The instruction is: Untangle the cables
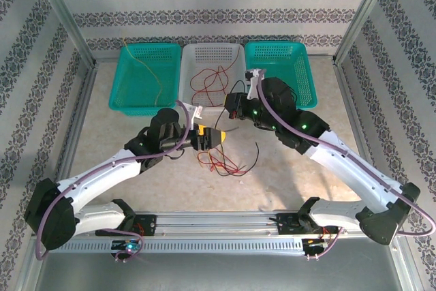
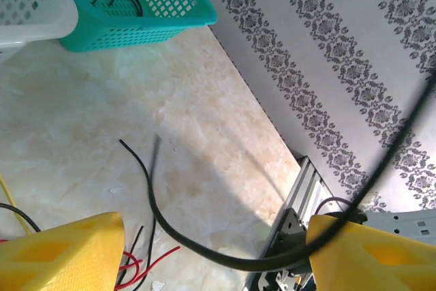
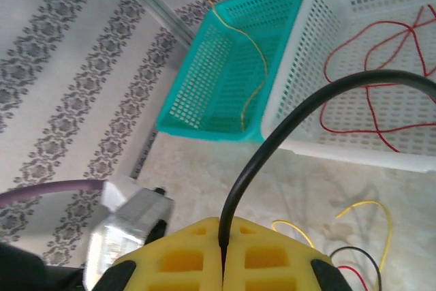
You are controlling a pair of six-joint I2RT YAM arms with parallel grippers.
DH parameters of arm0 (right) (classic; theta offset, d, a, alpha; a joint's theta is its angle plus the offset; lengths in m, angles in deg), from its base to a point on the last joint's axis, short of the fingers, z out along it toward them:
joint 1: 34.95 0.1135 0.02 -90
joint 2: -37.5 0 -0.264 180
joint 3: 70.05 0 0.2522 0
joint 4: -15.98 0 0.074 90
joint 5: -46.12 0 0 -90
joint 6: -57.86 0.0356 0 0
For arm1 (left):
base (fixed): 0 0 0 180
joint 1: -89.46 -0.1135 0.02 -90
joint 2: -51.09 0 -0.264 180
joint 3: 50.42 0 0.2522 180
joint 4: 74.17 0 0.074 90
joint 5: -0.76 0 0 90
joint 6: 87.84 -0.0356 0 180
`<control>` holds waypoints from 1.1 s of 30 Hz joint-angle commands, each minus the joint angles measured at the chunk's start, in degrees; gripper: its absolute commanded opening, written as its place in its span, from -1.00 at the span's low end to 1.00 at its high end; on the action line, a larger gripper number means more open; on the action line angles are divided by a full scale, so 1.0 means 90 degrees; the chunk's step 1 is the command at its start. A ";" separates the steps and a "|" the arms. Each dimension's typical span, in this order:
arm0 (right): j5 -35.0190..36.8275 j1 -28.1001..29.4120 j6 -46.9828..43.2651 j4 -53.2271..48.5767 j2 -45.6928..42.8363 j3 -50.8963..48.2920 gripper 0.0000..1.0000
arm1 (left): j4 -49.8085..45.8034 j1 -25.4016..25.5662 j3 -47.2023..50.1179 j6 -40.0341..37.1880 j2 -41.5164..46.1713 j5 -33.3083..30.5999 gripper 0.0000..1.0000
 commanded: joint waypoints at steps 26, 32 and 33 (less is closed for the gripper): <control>0.0161 0.0788 -0.1369 -0.0488 -0.0005 0.1537 -1.00 | -0.0356 0.0371 -0.0635 -0.1157 0.0082 0.0310 -1.00; 0.0612 0.0772 -0.1542 -0.0720 -0.0001 0.1741 -1.00 | -0.0332 0.0375 -0.0456 -0.0978 0.0291 -0.0186 -0.27; 0.0712 0.0726 -0.1592 -0.0826 0.0017 0.1825 -1.00 | -0.0344 0.0371 -0.0402 -0.0963 0.0375 -0.0298 -0.04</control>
